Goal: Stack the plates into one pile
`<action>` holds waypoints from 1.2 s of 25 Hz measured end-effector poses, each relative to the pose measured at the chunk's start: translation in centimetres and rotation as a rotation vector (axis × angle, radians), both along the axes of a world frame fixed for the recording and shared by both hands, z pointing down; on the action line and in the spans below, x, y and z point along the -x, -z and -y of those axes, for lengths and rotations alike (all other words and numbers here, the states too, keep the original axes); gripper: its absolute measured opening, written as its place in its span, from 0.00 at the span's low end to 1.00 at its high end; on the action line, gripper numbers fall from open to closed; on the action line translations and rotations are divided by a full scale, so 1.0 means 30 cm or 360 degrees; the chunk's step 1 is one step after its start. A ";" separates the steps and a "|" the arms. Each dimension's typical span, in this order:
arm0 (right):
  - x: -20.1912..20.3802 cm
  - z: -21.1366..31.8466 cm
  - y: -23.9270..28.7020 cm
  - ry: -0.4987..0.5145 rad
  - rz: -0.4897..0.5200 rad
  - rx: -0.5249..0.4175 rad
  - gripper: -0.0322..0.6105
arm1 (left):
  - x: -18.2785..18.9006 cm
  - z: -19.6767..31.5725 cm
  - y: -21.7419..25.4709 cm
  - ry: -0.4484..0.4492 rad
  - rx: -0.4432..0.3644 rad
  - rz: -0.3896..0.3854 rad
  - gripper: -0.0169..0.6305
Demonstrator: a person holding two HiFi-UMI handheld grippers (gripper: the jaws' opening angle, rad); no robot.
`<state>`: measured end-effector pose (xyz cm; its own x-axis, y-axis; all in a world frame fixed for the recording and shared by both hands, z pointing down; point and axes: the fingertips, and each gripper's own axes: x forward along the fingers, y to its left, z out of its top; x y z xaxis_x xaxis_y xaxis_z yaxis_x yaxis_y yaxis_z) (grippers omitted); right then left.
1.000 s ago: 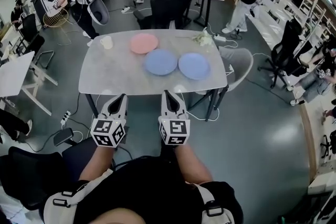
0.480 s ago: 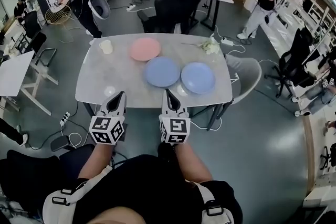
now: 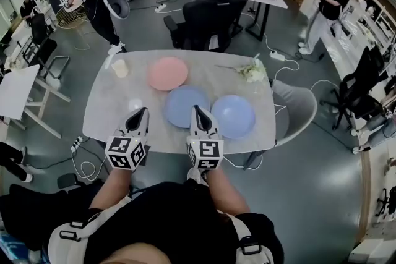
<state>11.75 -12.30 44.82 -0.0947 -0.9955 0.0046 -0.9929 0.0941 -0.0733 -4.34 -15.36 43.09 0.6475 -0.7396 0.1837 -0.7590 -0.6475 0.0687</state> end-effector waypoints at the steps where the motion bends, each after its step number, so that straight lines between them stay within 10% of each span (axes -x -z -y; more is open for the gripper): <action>1: -0.017 0.035 -0.004 0.0013 0.0003 0.0004 0.06 | -0.021 0.029 -0.003 0.0004 0.0000 0.0010 0.03; 22: 0.082 0.477 -0.198 0.0264 -0.0020 0.0223 0.06 | 0.008 0.432 -0.084 0.0065 0.0070 0.0068 0.03; 30: 0.214 0.527 -0.435 0.0459 -0.0148 0.0539 0.16 | 0.079 0.485 -0.120 0.0099 0.0120 0.0072 0.03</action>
<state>5.34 -28.12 57.86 -0.3515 -0.8695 0.3470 -0.9335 0.3537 -0.0595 -6.71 -29.90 46.70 0.5905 -0.7611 0.2684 -0.8010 -0.5932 0.0801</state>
